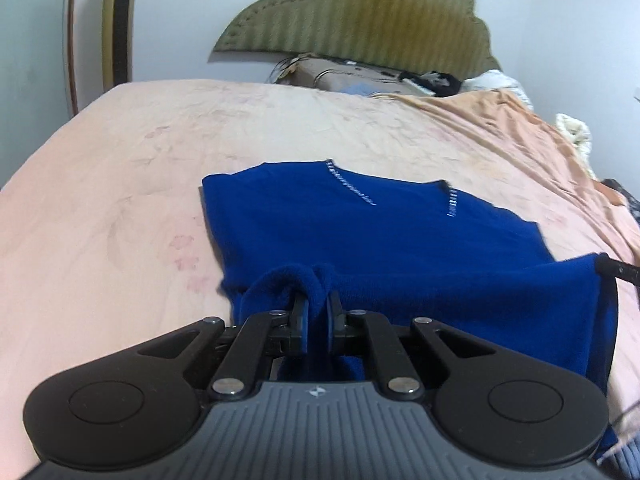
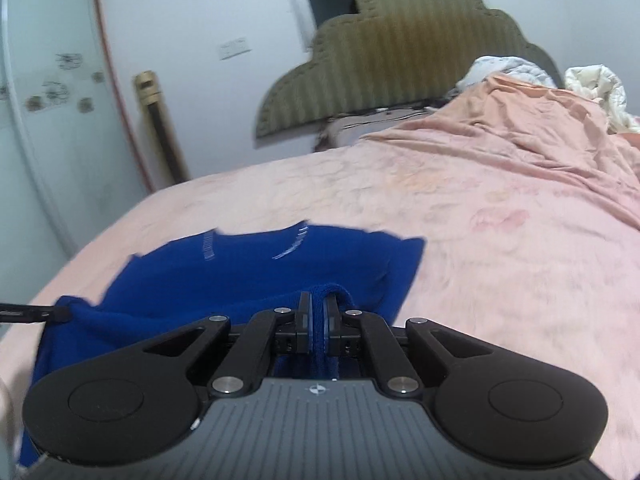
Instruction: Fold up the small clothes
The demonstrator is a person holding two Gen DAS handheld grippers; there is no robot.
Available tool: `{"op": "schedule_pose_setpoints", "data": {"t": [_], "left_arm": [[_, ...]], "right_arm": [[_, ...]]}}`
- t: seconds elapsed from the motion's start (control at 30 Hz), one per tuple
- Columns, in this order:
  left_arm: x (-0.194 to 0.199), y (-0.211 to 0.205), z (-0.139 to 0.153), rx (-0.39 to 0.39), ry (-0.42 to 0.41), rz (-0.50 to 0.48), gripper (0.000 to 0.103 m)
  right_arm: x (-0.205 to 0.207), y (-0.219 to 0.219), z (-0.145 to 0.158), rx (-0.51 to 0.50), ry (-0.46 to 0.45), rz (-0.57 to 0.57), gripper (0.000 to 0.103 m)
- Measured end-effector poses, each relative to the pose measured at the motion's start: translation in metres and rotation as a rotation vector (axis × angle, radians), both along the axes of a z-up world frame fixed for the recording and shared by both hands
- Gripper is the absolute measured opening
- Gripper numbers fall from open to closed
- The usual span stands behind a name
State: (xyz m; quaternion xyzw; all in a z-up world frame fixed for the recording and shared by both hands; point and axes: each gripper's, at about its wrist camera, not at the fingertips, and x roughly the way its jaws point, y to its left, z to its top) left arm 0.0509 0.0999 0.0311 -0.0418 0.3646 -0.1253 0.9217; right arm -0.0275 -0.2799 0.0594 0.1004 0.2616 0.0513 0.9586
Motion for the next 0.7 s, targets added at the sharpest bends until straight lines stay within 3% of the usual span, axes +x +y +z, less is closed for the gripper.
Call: {"op": "schedule_pose_setpoints", "data": {"t": [0.1, 0.2, 0.27, 0.3, 0.33, 0.4, 0.5, 0.57, 0.7], "left_arm": [[0.020, -0.009, -0.015, 0.032, 0.025, -0.014, 0.011], [0.019, -0.011, -0.026, 0.066, 0.056, 0.015, 0.014], [0.008, -0.009, -0.026, 0.071, 0.047, 0.022, 0.025], [0.003, -0.009, -0.025, 0.085, 0.042, 0.033, 0.045], [-0.003, -0.009, -0.025, 0.105, 0.030, 0.054, 0.072], [-0.018, -0.010, -0.025, 0.156, -0.021, 0.111, 0.086], [-0.033, -0.021, -0.029, 0.259, -0.045, 0.140, 0.086], [-0.041, -0.026, -0.031, 0.269, -0.039, 0.159, 0.086], [-0.050, -0.033, -0.035, 0.279, -0.019, 0.168, 0.086]], "right_arm": [[0.028, -0.004, -0.016, -0.011, 0.030, -0.036, 0.009], [0.043, -0.005, -0.038, -0.014, 0.107, -0.079, 0.024], [0.037, -0.008, -0.044, 0.014, 0.118, -0.103, 0.030], [0.030, -0.009, -0.044, 0.031, 0.114, -0.096, 0.039], [0.020, -0.010, -0.044, 0.042, 0.109, -0.093, 0.044], [0.003, -0.010, -0.044, 0.043, 0.109, -0.104, 0.047], [-0.019, -0.005, -0.046, 0.053, 0.120, -0.098, 0.047], [-0.031, 0.006, -0.045, 0.052, 0.112, -0.077, 0.049], [-0.045, 0.042, -0.040, -0.039, 0.089, 0.024, 0.071]]}}
